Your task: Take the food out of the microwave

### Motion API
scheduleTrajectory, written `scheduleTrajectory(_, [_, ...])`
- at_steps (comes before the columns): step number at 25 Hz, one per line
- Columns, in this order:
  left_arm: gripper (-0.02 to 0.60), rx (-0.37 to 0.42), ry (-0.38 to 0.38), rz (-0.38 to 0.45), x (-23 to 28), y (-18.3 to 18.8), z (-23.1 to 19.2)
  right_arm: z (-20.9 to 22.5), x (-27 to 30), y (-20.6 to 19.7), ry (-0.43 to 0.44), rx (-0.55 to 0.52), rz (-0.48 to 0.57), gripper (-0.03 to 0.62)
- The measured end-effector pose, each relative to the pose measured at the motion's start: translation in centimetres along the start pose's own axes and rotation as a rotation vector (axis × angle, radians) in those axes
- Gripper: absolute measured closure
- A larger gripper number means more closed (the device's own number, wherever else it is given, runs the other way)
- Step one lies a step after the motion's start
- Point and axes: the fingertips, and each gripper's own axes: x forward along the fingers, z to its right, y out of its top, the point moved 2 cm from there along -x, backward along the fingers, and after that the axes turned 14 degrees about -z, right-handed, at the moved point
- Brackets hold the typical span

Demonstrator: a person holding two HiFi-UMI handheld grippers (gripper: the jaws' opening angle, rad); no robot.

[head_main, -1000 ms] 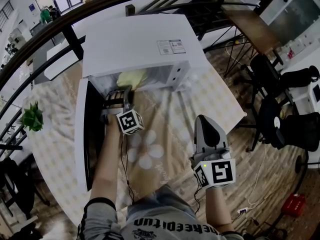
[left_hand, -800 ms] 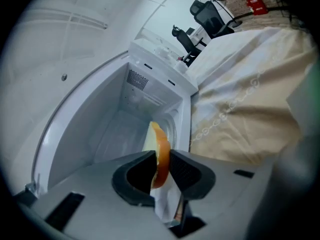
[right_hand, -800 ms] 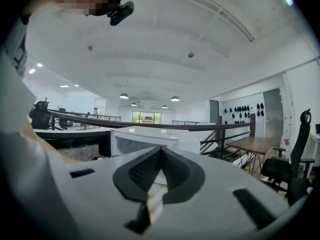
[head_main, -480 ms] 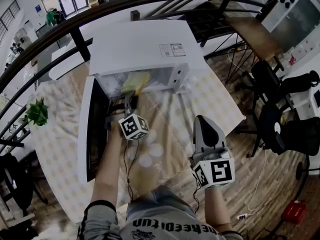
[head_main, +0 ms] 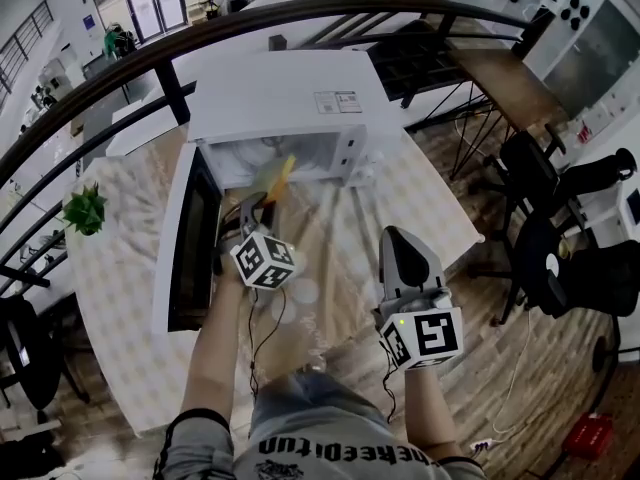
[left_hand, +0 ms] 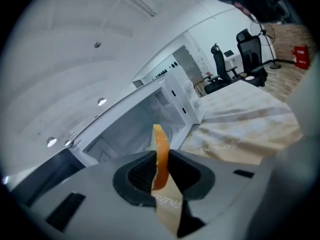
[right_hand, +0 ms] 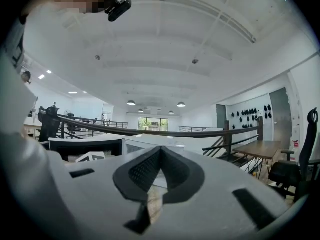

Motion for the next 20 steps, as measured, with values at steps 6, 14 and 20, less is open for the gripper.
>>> scheduleTrajectory(6, [0.509,-0.116,-0.013,0.002,-3.6,-0.8,0.3,-0.7,-1.4,-0.1,0.047,-0.007,0.013,0.589])
scheduleTrajectory(14, [0.509,-0.225,-0.017,0.032,-8.3,-1.3,0.8,-1.9,-2.7,-0.3,0.113,-0.019,0.026,0.589])
scheduleTrajectory(20, [0.509,-0.299,-0.03,0.066,-11.5,-1.4,1.0,-2.7,-3.3,-0.4,0.149,-0.023,0.031,0.589])
